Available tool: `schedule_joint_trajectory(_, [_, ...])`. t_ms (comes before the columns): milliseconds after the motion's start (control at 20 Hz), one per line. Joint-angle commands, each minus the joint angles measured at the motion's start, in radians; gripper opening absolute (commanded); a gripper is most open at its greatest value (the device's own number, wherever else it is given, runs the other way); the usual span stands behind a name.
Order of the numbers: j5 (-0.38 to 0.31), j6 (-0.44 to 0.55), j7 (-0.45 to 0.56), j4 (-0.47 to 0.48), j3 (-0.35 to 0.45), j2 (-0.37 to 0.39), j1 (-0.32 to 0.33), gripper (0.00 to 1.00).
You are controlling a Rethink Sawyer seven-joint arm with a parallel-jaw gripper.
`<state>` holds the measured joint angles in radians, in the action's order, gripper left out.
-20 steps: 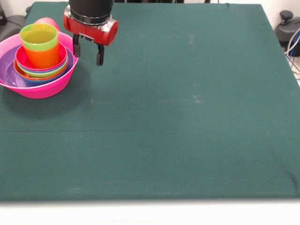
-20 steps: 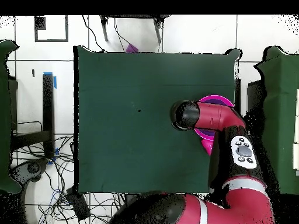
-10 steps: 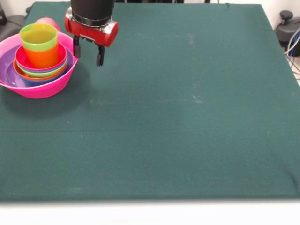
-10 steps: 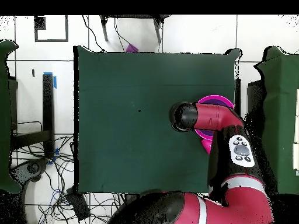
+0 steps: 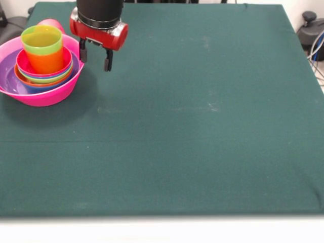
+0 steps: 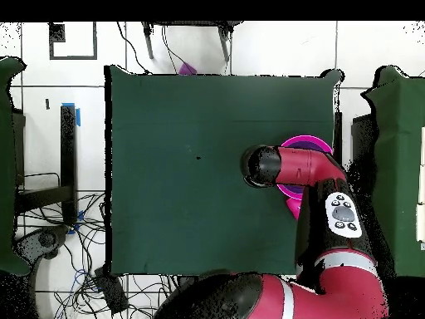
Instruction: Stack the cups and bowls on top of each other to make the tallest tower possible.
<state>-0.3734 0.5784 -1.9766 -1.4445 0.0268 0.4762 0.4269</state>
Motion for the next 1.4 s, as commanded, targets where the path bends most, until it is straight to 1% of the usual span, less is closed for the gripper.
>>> schedule_joint_trajectory(50, [-0.103,0.075,0.187,0.046,0.075,-0.044,-0.007,1.00])
schedule_joint_trajectory(150, [-0.103,0.081,0.193,0.052,0.077,-0.042,-0.004,1.00])
schedule_joint_trajectory(400, [-0.097,0.136,0.237,0.033,0.077,0.021,0.004,1.00])
schedule_joint_trajectory(550, [-0.096,0.156,0.247,0.038,0.082,0.035,0.006,1.00])
schedule_joint_trajectory(950, [-0.106,0.161,0.248,0.073,0.094,0.009,0.013,1.00])
schedule_joint_trajectory(1050, [-0.111,0.137,0.242,0.083,0.101,-0.015,0.018,1.00])
schedule_joint_trajectory(1250, [-0.125,0.093,0.224,0.134,0.105,-0.090,0.017,1.00])
schedule_joint_trajectory(1400, [-0.136,0.080,0.216,0.154,0.103,-0.115,0.015,1.00])
